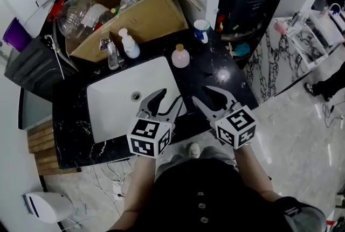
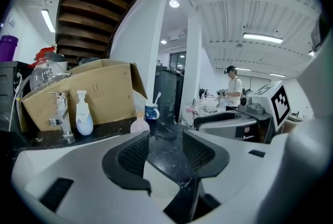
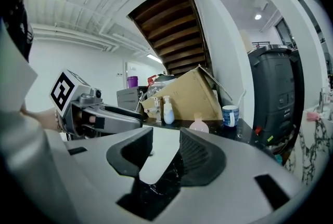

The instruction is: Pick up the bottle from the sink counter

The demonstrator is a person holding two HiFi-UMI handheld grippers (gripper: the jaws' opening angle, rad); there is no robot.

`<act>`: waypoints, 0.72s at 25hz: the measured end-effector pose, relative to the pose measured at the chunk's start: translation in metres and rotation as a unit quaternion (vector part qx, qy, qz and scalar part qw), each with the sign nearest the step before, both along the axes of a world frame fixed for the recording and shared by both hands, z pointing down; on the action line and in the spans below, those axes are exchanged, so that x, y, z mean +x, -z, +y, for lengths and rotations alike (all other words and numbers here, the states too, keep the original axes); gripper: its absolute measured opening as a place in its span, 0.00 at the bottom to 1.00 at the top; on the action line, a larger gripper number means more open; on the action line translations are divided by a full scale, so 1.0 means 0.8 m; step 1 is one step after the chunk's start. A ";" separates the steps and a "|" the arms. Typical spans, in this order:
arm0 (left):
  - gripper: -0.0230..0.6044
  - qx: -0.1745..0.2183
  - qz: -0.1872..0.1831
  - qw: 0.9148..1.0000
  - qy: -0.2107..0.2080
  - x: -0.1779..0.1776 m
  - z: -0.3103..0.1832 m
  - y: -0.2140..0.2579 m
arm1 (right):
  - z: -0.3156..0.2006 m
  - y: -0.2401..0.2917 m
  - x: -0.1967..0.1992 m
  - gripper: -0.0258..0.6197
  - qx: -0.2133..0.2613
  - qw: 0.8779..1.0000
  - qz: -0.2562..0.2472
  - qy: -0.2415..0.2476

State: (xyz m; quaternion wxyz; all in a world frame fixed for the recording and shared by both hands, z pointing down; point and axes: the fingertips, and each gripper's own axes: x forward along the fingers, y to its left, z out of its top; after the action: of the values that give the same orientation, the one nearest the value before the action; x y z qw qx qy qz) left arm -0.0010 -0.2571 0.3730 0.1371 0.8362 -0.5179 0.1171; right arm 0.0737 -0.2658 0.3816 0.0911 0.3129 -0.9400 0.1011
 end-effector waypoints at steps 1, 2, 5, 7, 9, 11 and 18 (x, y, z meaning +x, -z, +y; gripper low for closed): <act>0.35 -0.001 -0.003 1.000 0.002 0.000 -0.005 -0.001 | -0.004 -0.001 -0.002 0.27 0.001 1.000 -0.001 0.006; 0.35 -0.001 -0.005 1.000 0.005 0.000 -0.009 -0.001 | -0.008 -0.001 -0.003 0.27 0.002 1.000 -0.001 0.012; 0.35 0.004 -0.003 1.000 0.017 0.001 -0.019 0.001 | -0.017 -0.003 -0.004 0.27 0.002 1.000 -0.001 0.025; 0.35 0.007 0.003 1.000 0.025 0.001 -0.022 0.001 | -0.022 -0.005 -0.004 0.27 0.000 1.000 -0.001 0.030; 0.35 0.002 0.005 1.000 0.029 0.002 -0.021 -0.005 | -0.025 -0.009 -0.006 0.27 -0.002 0.999 -0.001 0.035; 0.35 -0.005 0.005 0.999 0.031 0.000 -0.021 -0.014 | -0.028 -0.013 -0.009 0.27 -0.006 0.999 -0.003 0.038; 0.35 -0.021 0.017 0.999 0.036 -0.010 -0.023 -0.028 | -0.036 -0.022 -0.009 0.28 -0.015 0.999 0.005 0.035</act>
State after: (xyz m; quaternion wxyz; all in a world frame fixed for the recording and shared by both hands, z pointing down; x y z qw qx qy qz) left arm -0.0092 -0.2756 0.3957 0.1673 0.8155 -0.5431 0.1091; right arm 0.0664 -0.2947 0.3995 0.1036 0.2791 -0.9482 0.1104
